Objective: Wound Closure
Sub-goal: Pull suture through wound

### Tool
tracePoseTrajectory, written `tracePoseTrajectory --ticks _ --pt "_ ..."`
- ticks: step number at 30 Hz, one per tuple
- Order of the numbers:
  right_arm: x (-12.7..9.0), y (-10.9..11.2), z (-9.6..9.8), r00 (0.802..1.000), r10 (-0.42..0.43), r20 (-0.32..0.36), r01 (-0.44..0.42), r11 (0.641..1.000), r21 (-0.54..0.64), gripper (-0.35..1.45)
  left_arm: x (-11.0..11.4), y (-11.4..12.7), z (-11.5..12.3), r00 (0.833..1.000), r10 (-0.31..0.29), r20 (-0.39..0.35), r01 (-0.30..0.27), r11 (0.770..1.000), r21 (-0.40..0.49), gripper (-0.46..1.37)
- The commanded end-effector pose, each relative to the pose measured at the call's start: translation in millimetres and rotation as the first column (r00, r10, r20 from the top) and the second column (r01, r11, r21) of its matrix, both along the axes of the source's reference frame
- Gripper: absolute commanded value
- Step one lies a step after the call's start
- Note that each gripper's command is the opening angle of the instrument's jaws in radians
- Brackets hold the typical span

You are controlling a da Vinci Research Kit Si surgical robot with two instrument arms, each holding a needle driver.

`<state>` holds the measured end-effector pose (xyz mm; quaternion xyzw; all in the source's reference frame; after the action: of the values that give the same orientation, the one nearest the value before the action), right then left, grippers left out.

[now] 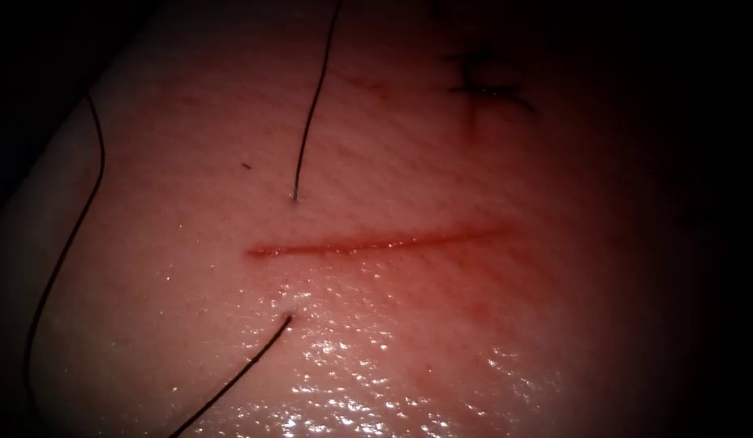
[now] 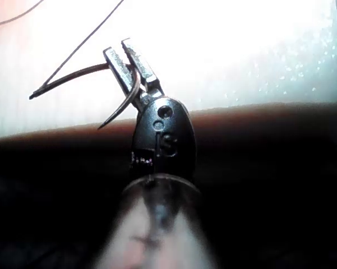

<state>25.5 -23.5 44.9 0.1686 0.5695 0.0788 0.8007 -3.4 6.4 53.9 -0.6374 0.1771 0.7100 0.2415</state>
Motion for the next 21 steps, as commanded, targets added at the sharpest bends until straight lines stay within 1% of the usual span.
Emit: tracePoseTrajectory --ticks 1,4,5,6,7,8,10,11,13,15,17,21 --pt "-0.6 0.7 0.2 1.0 0.013 0.002 -0.013 1.0 -0.028 1.24 0.1 0.1 0.0 1.0 0.003 -0.001 -0.003 1.0 0.002 -0.35" --pt "-2.1 2.6 1.1 0.999 0.032 0.019 -0.031 0.998 -0.06 1.17 0.3 0.2 0.3 1.0 0.001 -0.004 -0.001 1.0 0.001 -0.35" --pt "-2.7 3.2 1.8 0.999 0.039 0.029 -0.036 0.996 -0.077 1.1 0.2 0.1 0.4 1.0 0.001 -0.008 -0.001 1.0 -0.005 -0.35" --pt "-3.1 4.0 2.6 0.999 0.043 0.031 -0.041 0.996 -0.081 1.07 0.1 0.0 0.5 1.0 0.0 -0.009 0.0 1.0 -0.007 -0.35" --pt "-3.5 4.7 3.5 0.998 0.052 0.029 -0.05 0.995 -0.086 1.07 0.0 -0.1 0.6 1.0 -0.003 -0.009 0.003 1.0 -0.002 -0.35" --pt "-3.6 5.1 4.0 0.998 0.055 0.032 -0.052 0.995 -0.087 1.06 -0.1 -0.2 0.6 1.0 -0.004 -0.01 0.004 1.0 -0.003 -0.35" --pt "-3.9 6.1 5.7 0.997 0.065 0.035 -0.062 0.993 -0.102 1.04 -0.2 -0.3 0.7 1.0 -0.004 -0.006 0.004 1.0 0.0 -0.35" --pt "-3.9 6.4 6.2 0.997 0.067 0.037 -0.062 0.992 -0.109 1.03 -0.2 -0.3 0.7 1.0 -0.004 -0.006 0.004 1.0 0.0 -0.35" --pt "-3.7 7.2 8.1 0.997 0.071 0.042 -0.065 0.991 -0.119 1.03 -0.3 -0.4 0.7 1.0 -0.003 -0.002 0.003 1.0 0.003 -0.35" --pt "-3.3 7.5 9.1 0.997 0.069 0.039 -0.064 0.991 -0.121 1.02 -0.4 -0.6 0.7 1.0 -0.003 0.002 0.003 1.0 0.007 -0.35" --pt "-2.8 7.6 10.0 0.997 0.07 0.039 -0.065 0.99 -0.125 1.01 -0.5 -0.9 0.8 1.0 -0.003 0.002 0.003 1.0 0.003 -0.35" --pt "-1.5 7.7 11.2 0.998 0.062 0.029 -0.058 0.99 -0.125 0.97 -0.8 -1.5 0.9 1.0 -0.002 0.013 0.002 1.0 0.01 -0.35"
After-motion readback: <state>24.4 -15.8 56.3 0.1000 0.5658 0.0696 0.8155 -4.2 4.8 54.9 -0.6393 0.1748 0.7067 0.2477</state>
